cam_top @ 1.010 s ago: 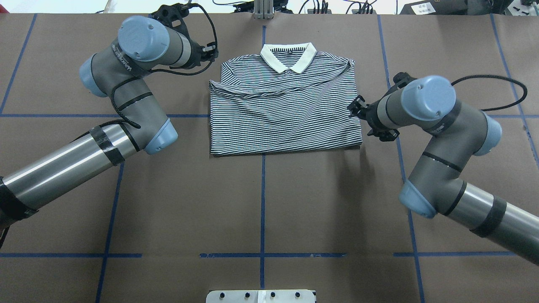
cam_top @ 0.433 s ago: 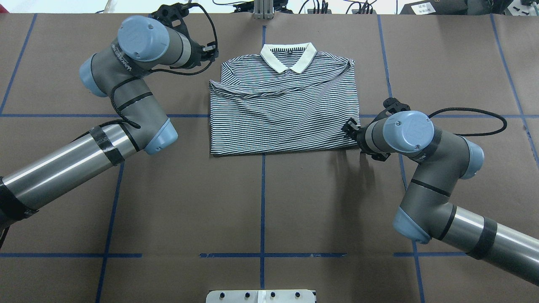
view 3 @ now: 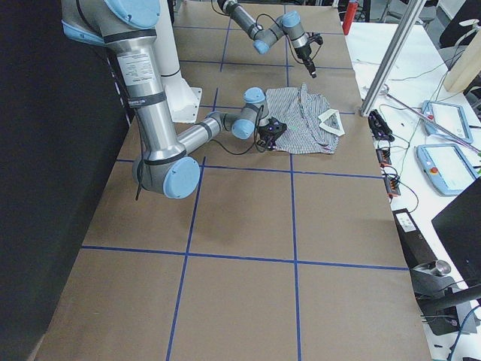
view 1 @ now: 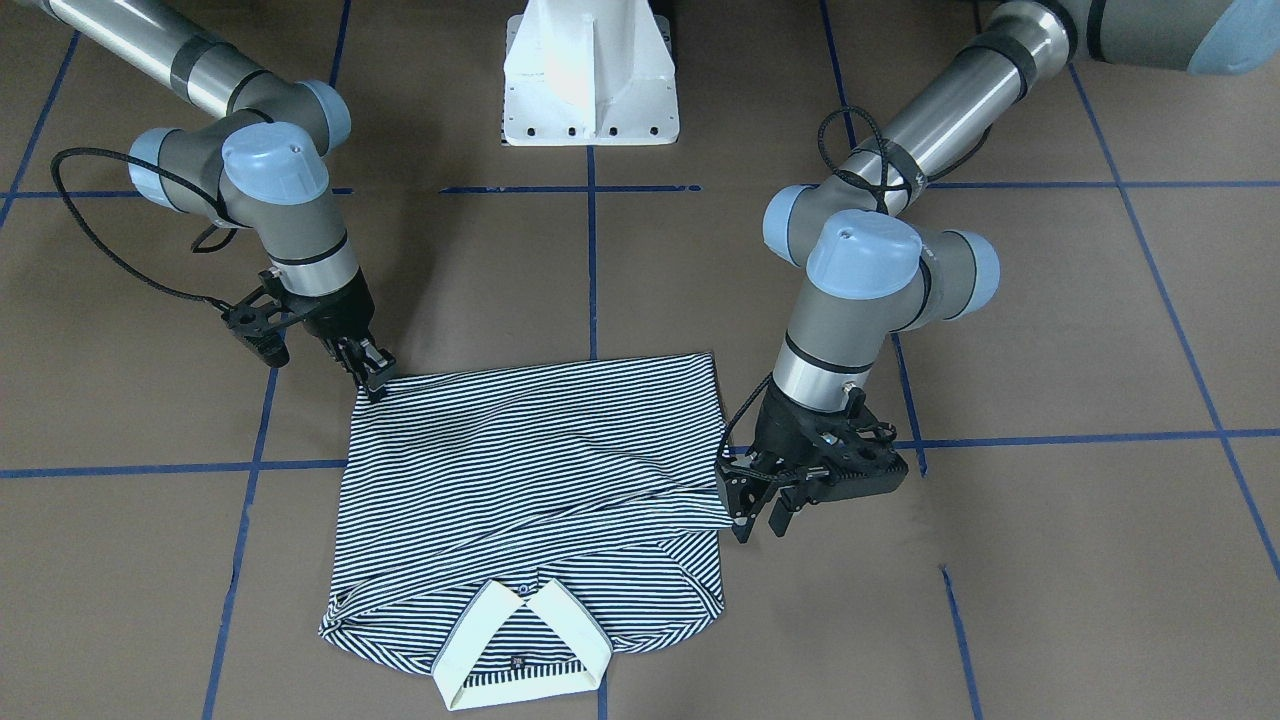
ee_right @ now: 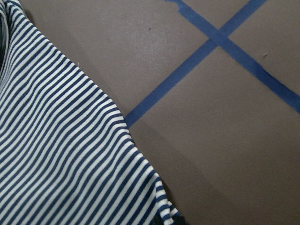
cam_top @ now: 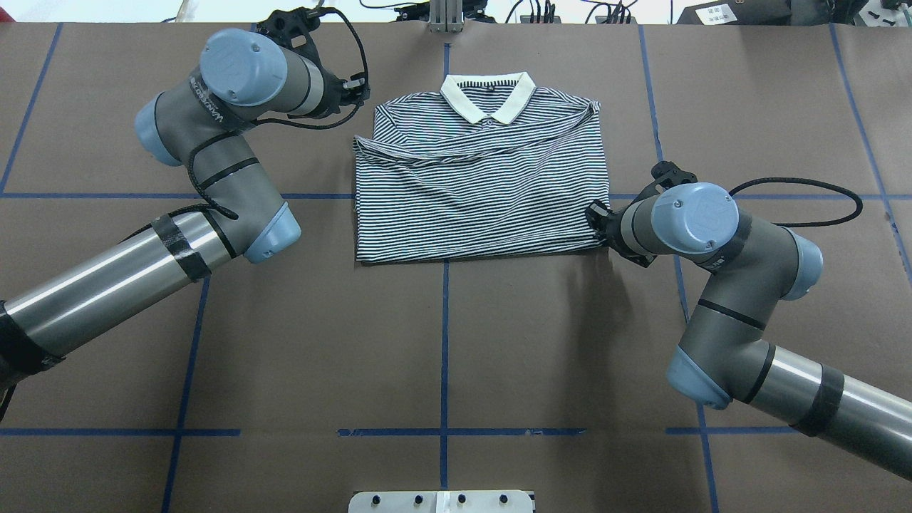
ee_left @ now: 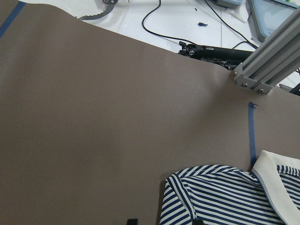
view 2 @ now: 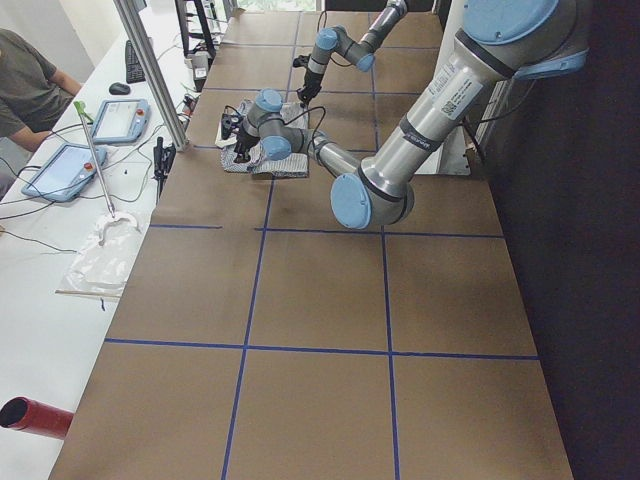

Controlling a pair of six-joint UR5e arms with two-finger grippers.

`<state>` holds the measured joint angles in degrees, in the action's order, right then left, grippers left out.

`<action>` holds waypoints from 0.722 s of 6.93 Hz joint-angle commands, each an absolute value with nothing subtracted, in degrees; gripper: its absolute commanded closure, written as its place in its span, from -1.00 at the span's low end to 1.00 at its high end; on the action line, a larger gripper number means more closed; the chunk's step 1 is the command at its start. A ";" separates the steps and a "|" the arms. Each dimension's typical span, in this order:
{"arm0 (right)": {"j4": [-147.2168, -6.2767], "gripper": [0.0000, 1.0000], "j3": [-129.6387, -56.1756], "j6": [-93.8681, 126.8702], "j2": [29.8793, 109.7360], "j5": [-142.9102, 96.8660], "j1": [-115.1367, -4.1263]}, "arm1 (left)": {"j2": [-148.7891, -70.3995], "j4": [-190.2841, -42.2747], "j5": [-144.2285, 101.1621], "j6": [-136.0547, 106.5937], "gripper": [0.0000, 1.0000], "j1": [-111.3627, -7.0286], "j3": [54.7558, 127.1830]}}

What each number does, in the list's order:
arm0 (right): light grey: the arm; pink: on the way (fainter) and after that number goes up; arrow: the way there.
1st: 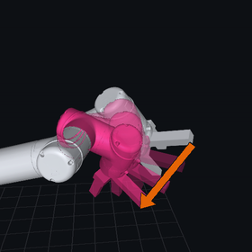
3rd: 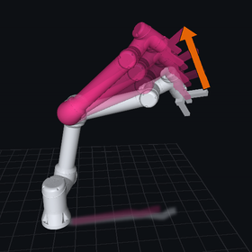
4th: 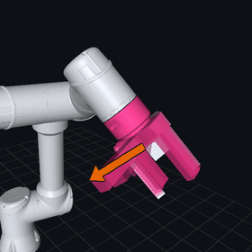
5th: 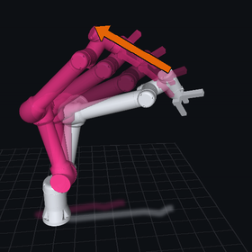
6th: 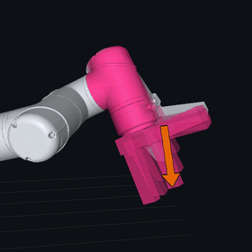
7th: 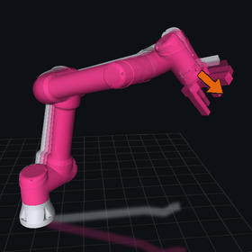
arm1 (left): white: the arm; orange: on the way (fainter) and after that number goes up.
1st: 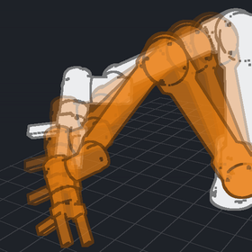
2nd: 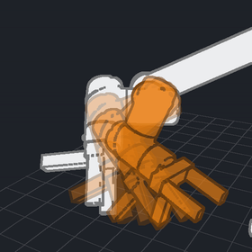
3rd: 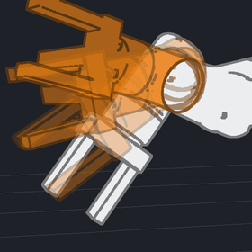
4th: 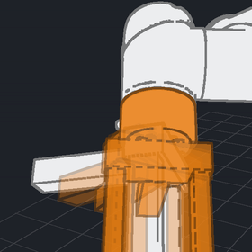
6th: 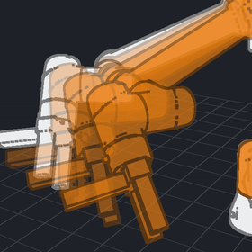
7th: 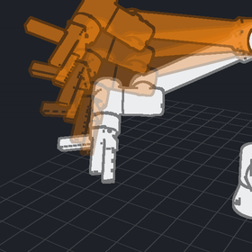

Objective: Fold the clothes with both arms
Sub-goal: 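Drag and rotate the shirt with the right gripper while the left arm lowers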

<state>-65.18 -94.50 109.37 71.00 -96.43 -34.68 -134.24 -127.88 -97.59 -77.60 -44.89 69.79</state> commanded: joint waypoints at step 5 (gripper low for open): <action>-79.05 1.00 -124.94 113.95 85.96 -96.32 -17.01 | -133.95 -127.79 -99.30 -77.61 0.01 -44.74 71.71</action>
<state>-74.08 -118.98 110.74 84.65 -96.17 -22.83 -133.96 -127.92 -98.16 -77.61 -44.75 70.74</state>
